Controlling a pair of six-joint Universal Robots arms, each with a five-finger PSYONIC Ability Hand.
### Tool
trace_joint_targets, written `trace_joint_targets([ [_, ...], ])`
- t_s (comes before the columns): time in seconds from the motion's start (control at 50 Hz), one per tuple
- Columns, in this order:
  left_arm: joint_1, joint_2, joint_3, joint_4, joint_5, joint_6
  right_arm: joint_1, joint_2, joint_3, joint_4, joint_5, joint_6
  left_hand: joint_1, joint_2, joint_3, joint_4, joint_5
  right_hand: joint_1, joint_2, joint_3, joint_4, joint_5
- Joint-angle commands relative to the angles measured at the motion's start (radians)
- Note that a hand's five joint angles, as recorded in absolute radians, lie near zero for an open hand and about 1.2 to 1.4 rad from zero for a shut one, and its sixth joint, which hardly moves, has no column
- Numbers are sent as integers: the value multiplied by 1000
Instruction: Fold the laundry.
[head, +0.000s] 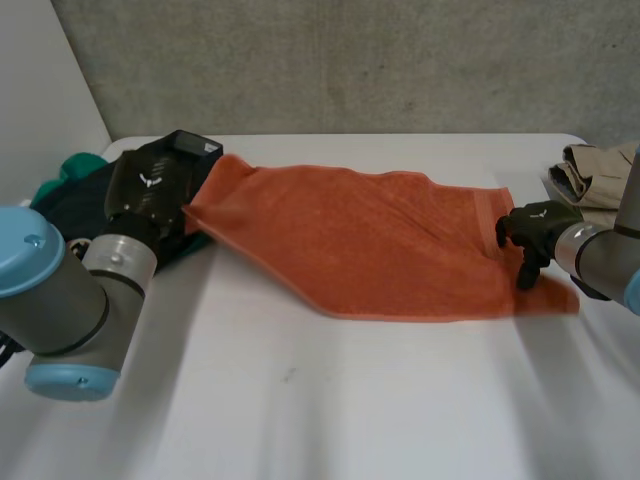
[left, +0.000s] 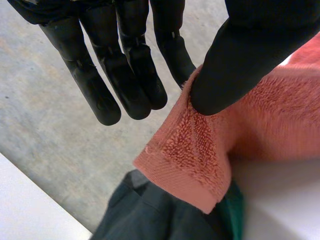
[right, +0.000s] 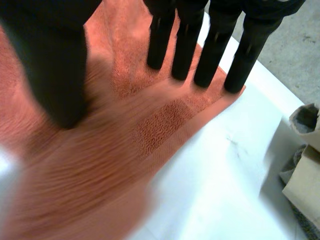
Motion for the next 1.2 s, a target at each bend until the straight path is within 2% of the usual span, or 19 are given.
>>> trace_joint_targets([
  [0.02,-1,46,-16,-3,-2,-3,-34,-34,56,-69,6,39,256,198,201,195,235,-321,-325,-344,-345,-349],
  [0.12,-2,89,-27,-3,-1,-6,-83,-170,148,-63,-4,35,256,198,201,195,235,-301,-304,-324,-324,-329],
  [0.2,-4,121,-30,-4,-1,-6,-112,-274,274,-48,-25,12,256,198,201,195,235,-181,-184,-203,-204,-209],
  [0.28,-5,129,-21,-3,-1,-6,-138,-362,412,-57,-80,-68,256,198,201,195,235,-133,-137,-156,-157,-162],
  [0.38,-8,126,4,-1,1,-6,-200,-413,602,-115,-198,-212,256,198,201,195,235,-133,-137,-156,-157,-162],
  [0.6,-7,89,57,-1,19,-6,-215,-403,780,-440,-264,-243,256,198,201,195,235,-89,-93,-112,-113,-118],
  [0.82,-1,87,59,-1,19,-8,-217,-350,760,-500,-342,-244,256,198,201,195,235,16,13,-7,-7,-12],
  [0.98,4,87,59,-1,19,-6,-212,-292,739,-552,-341,-247,256,198,201,195,235,87,83,64,63,58],
  [1.04,5,87,59,-1,19,-6,-212,-276,734,-560,-341,-255,256,198,201,195,235,160,156,137,136,132],
  [1.2,8,87,57,-6,18,-8,-209,-249,723,-597,-330,-318,256,198,201,195,235,693,690,671,670,665],
])
